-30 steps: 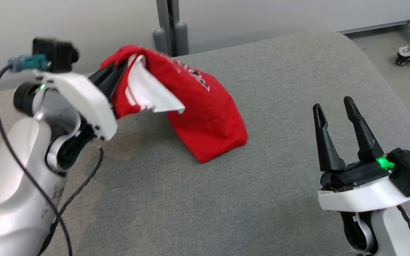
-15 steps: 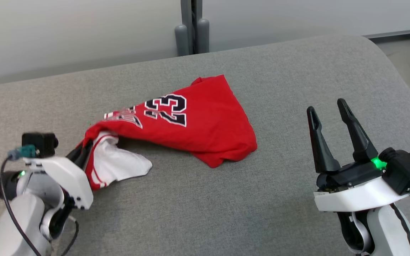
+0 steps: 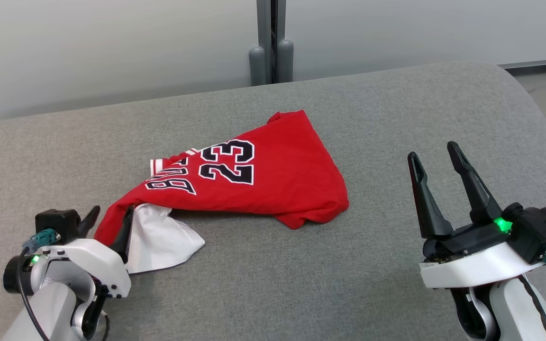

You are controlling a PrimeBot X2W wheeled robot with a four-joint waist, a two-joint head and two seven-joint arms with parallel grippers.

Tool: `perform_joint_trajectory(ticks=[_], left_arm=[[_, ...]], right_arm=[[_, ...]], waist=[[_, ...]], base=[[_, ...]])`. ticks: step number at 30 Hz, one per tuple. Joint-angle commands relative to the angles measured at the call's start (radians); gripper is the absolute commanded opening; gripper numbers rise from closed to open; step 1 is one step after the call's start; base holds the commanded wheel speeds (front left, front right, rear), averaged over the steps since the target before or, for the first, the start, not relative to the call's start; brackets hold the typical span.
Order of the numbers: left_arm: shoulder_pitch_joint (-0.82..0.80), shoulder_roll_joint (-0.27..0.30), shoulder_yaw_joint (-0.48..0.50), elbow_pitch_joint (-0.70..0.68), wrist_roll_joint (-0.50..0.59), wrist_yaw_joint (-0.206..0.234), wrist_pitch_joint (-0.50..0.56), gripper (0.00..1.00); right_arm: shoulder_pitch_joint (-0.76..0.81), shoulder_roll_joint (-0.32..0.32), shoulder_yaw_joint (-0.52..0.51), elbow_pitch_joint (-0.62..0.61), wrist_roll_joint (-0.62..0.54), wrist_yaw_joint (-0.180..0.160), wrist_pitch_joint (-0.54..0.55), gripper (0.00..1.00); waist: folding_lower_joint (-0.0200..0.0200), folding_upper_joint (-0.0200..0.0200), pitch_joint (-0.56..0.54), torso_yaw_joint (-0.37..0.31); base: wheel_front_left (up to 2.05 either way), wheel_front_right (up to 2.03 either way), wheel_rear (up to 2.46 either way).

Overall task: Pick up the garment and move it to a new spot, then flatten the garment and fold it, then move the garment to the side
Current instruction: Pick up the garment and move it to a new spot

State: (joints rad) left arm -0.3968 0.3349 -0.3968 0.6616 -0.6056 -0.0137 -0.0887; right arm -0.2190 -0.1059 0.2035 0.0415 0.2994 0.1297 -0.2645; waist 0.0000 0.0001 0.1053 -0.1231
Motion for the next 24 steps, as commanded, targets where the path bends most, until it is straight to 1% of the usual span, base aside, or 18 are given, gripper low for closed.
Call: perform_joint_trajectory(ticks=[1, 3, 6, 8, 10, 17, 24], left_arm=[[-0.021, 0.012, 0.008, 0.006, 0.020, 0.015, -0.036, 1.00], [-0.023, 0.011, 0.010, 0.008, 0.033, 0.032, -0.077, 1.00], [-0.013, 0.000, 0.028, -0.014, 0.023, 0.040, -0.129, 1.00], [0.006, -0.011, 0.048, -0.039, 0.013, 0.034, -0.153, 1.00], [0.033, -0.007, 0.057, -0.065, 0.031, 0.045, -0.168, 1.00], [0.113, -0.021, 0.101, -0.160, 0.063, 0.083, -0.175, 1.00], [0.226, -0.068, 0.197, -0.285, 0.103, 0.106, -0.175, 1.00]], right_arm=[[0.009, -0.010, -0.002, 0.000, 0.002, 0.002, -0.002, 1.00], [0.015, -0.011, -0.003, 0.001, 0.002, 0.002, -0.002, 1.00], [0.024, -0.010, -0.005, 0.001, 0.004, 0.002, -0.002, 1.00], [0.027, -0.010, -0.005, 0.003, 0.006, 0.002, -0.002, 1.00], [0.039, -0.011, -0.005, 0.009, 0.008, 0.002, -0.002, 1.00], [0.060, -0.020, -0.009, 0.013, 0.013, 0.002, -0.002, 1.00], [0.080, -0.029, -0.019, 0.016, 0.011, 0.002, -0.002, 1.00]], waist=[[0.0000, -0.0001, -0.005, 0.003], [0.0000, -0.0001, -0.011, 0.005], [0.0000, -0.0001, -0.021, 0.007], [0.0000, -0.0001, -0.032, 0.008], [0.0000, -0.0001, -0.049, 0.007], [0.0000, -0.0001, -0.078, 0.008], [0.0000, -0.0001, -0.086, 0.018]], base=[[0.00, 0.00, 0.00], [0.00, 0.00, 0.00], [0.00, 0.00, 0.00], [0.00, 0.00, 0.00], [0.00, 0.00, 0.00], [0.00, 0.00, 0.00], [0.00, 0.00, 0.00]])
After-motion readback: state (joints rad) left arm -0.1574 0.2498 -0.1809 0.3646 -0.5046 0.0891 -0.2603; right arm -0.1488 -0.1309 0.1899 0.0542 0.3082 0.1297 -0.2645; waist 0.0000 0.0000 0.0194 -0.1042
